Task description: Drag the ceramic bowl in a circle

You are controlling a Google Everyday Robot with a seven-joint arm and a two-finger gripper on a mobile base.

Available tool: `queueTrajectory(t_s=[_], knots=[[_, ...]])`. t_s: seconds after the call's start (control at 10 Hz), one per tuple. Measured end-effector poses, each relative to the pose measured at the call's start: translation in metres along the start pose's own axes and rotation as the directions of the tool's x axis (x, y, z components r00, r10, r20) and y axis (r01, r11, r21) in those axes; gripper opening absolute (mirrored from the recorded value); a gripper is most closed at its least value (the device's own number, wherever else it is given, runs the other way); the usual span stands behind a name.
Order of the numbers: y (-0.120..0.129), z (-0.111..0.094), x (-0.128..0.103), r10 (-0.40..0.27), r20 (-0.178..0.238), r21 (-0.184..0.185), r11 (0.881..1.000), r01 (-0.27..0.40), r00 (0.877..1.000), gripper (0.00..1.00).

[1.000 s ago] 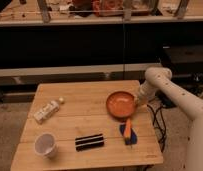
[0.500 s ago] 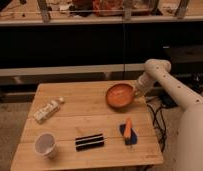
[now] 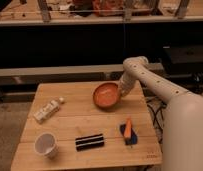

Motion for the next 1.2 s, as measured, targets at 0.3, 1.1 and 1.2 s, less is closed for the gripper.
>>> queueTrajectory(t_s=[0.3, 1.1, 1.2], knots=[[0.006, 0.003, -0.032, -0.142, 0.023, -0.013, 0.990, 0.142, 0.990, 0.00], [0.111, -0.010, -0.033, -0.103, 0.023, 0.013, 0.995, 0.102, 0.994, 0.00], [0.112, -0.015, -0.021, -0.079, 0.016, 0.019, 0.997, 0.079, 0.997, 0.00]])
